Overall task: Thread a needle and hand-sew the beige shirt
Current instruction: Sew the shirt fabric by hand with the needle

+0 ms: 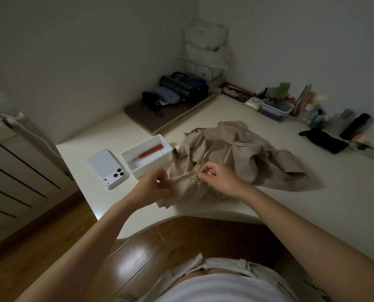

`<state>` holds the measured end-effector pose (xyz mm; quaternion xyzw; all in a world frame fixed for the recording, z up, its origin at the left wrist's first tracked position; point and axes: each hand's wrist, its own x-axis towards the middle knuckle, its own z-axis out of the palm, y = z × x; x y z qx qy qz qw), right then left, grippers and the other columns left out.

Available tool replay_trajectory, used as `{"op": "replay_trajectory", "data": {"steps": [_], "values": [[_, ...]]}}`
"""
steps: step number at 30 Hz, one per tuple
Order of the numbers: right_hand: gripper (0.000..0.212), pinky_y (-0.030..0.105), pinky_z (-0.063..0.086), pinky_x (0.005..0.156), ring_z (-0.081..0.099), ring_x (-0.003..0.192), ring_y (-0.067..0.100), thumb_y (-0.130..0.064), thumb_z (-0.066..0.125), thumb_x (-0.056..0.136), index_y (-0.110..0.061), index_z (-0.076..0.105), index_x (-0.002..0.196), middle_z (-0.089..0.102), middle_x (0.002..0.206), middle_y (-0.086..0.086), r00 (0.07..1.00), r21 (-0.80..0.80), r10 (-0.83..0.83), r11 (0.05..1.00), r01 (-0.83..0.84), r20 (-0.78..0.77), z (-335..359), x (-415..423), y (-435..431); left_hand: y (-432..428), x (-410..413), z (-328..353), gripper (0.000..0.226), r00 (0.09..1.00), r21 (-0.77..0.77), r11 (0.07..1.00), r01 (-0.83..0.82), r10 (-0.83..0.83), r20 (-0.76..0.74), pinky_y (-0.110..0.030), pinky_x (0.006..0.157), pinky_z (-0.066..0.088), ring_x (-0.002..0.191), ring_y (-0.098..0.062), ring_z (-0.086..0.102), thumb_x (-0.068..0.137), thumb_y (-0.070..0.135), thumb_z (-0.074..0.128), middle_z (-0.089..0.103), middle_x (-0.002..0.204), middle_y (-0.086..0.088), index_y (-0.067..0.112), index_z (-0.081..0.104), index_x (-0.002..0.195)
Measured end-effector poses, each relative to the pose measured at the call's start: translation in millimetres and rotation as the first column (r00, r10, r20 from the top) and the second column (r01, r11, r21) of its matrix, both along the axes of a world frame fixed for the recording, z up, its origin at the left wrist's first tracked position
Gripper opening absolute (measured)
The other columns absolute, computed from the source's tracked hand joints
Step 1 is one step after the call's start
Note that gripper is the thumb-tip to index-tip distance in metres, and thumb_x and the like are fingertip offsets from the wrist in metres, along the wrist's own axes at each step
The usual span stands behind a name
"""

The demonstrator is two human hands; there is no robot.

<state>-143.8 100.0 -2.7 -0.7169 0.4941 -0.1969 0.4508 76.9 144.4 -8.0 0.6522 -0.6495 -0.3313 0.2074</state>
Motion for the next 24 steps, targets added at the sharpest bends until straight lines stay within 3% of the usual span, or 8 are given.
{"op": "replay_trajectory", "data": {"steps": [3,8,11,14,20,24], "values": [[0.010,0.013,0.030,0.056,0.039,0.058,-0.002,-0.024,0.057,0.094,-0.015,0.056,0.093,0.042,0.065,-0.013,0.998,0.016,-0.024,1.000,0.025,-0.057,-9.6,-0.8,-1.3,3.3,2.6,-10.0,0.031,0.997,0.009,0.997,-0.077,0.076,0.028,-0.014,0.055,0.035,0.066,-0.011,0.045,0.080,0.000,0.066,0.052,0.075,0.006,0.021,0.047,0.068],[0.011,0.015,0.034,0.056,0.043,0.061,0.001,-0.023,0.057,0.094,-0.013,0.056,0.090,0.047,0.069,-0.009,0.984,0.066,-0.052,0.996,0.064,-0.169,-29.3,-6.6,2.6,11.7,-1.5,-26.9,0.004,0.973,0.001,0.979,-0.202,0.201,0.118,-0.021,0.061,0.038,0.079,-0.018,0.052,0.091,0.017,0.060,0.056,0.085,-0.002,0.013,0.061,0.089],[0.011,0.023,0.043,0.073,0.056,0.083,0.012,-0.024,0.058,0.093,-0.014,0.058,0.089,0.060,0.088,0.002,0.974,0.098,-0.052,0.992,0.076,-0.222,-38.6,-10.7,5.4,18.5,-12.1,-32.4,0.027,0.976,0.108,0.971,-0.211,0.204,0.078,-0.020,0.065,0.040,0.081,-0.016,0.055,0.097,0.032,0.050,0.058,0.091,-0.001,0.010,0.062,0.106],[0.011,0.022,0.042,0.069,0.056,0.087,0.014,-0.025,0.057,0.093,-0.014,0.059,0.092,0.063,0.097,0.007,0.964,0.121,-0.047,0.989,0.081,-0.260,-40.3,-13.6,7.3,22.2,-20.2,-36.7,0.031,0.989,0.167,0.976,-0.143,0.135,0.054,-0.021,0.073,0.043,0.090,-0.014,0.057,0.094,0.039,0.053,0.058,0.099,0.003,0.014,0.061,0.111],[0.027,0.018,0.036,0.061,0.053,0.084,0.020,-0.022,0.054,0.095,0.003,0.063,0.101,0.062,0.095,0.021,0.950,0.151,-0.016,0.986,0.066,-0.313,-42.2,-17.9,11.4,24.6,-30.7,-42.4,0.013,0.993,0.085,0.990,-0.111,0.106,0.054,-0.008,0.056,0.041,0.076,-0.010,0.054,0.085,0.018,0.069,0.056,0.082,0.008,0.021,0.056,0.086],[0.026,0.024,0.042,0.079,0.058,0.102,0.022,-0.019,0.059,0.092,-0.002,0.059,0.111,0.062,0.106,0.011,0.947,0.183,0.025,0.983,0.036,-0.319,-44.6,-19.8,12.2,27.5,-33.9,-37.3,0.024,0.990,-0.103,0.986,-0.134,0.128,-0.063,-0.010,0.059,0.043,0.075,-0.012,0.054,0.083,0.003,0.067,0.056,0.078,0.008,0.023,0.054,0.083]]}}
